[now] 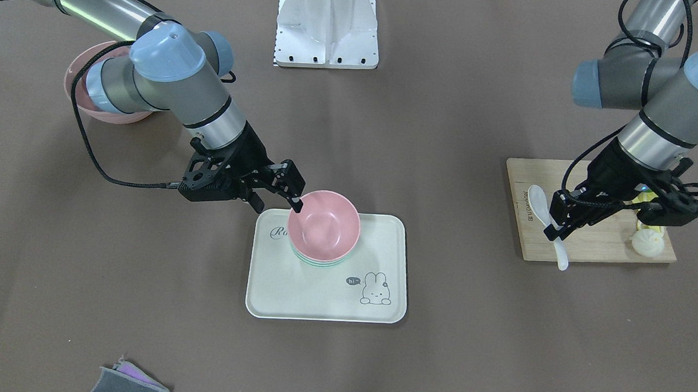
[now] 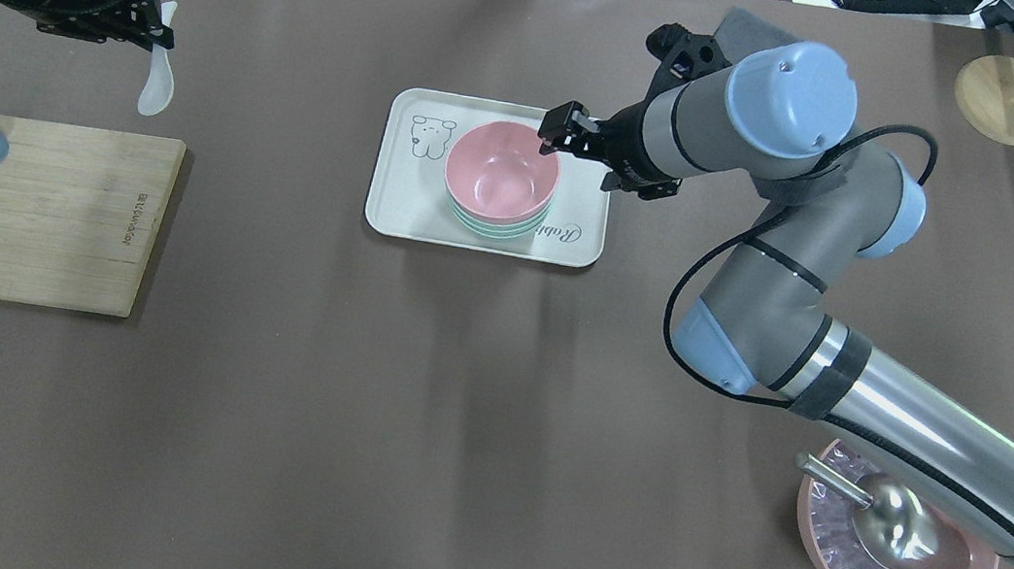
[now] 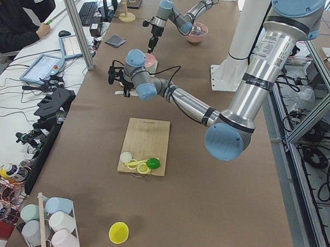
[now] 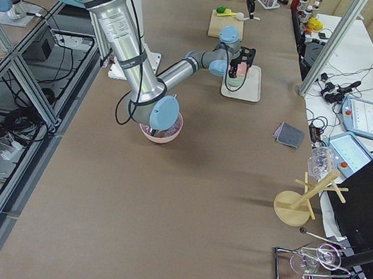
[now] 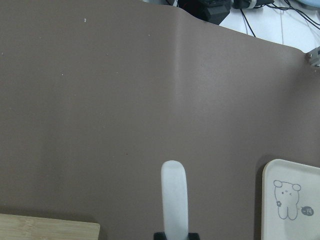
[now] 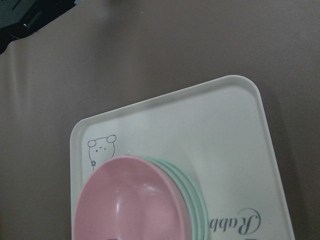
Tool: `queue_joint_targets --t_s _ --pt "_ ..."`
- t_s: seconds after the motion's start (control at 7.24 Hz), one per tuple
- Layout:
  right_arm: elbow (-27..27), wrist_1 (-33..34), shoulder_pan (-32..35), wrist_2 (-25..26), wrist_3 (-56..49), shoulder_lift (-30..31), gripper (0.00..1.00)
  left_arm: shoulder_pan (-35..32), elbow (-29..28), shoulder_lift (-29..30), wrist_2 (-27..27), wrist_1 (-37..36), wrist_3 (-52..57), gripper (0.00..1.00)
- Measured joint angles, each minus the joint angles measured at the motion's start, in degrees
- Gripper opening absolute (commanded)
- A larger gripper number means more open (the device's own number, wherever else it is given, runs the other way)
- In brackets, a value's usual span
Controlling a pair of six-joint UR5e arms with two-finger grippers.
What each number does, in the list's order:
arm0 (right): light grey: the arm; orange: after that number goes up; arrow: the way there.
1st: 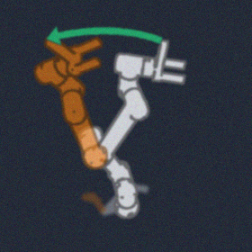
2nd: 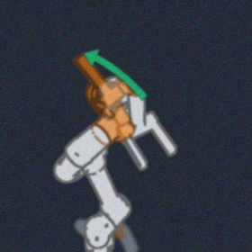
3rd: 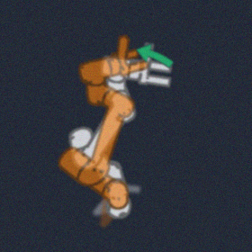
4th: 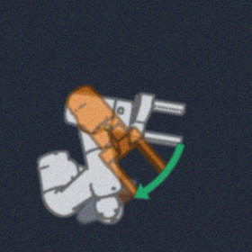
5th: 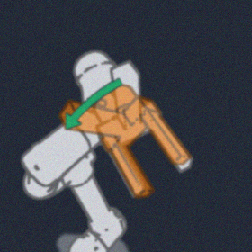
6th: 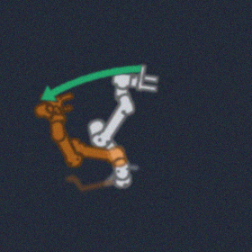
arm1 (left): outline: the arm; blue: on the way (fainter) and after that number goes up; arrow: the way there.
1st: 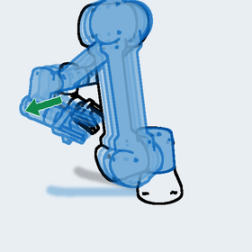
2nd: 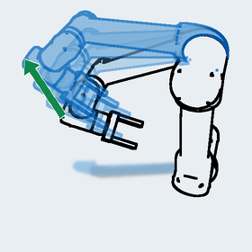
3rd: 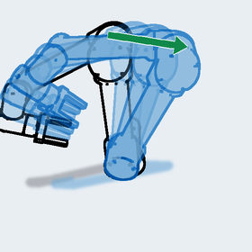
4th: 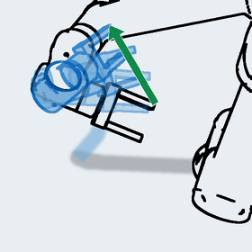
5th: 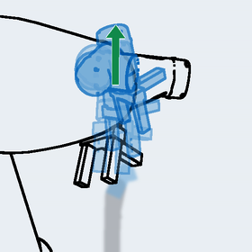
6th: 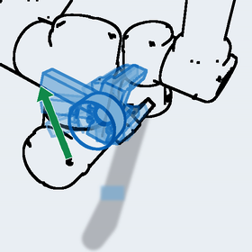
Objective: Stack pink bowl on green and place spoon
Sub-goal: 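Release the pink bowl and withdraw right gripper while left carries spoon toward tray, then lower the white spoon into the pink bowl with the left gripper and release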
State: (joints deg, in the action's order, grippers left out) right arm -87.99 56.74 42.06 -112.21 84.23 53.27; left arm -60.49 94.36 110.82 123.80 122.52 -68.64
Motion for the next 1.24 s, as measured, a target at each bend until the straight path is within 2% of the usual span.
queue_joint_targets --t_s 0.14,0.28,0.55,0.83,1.24 --pt "0.0 0.1 2.3 -2.8 -1.7 0.5 1.0 1.5 -0.2 2.0 -0.7 0.0 -3.7 0.0" --pt "0.0 0.1 4.5 -5.2 -5.3 1.6 1.0 4.8 -0.5 4.7 -3.5 -0.1 -7.9 0.0" --pt "0.2 0.1 10.1 -11.8 -15.6 4.8 1.0 12.7 -3.2 11.8 -12.6 0.0 -16.1 0.0" --pt "0.5 0.1 14.9 -16.7 -26.6 8.3 1.0 17.7 -6.5 17.8 -19.5 0.0 -21.6 0.0" --pt "0.8 0.1 18.3 -21.1 -35.5 11.5 1.0 20.7 -10.2 22.1 -22.7 1.0 -22.8 0.0"
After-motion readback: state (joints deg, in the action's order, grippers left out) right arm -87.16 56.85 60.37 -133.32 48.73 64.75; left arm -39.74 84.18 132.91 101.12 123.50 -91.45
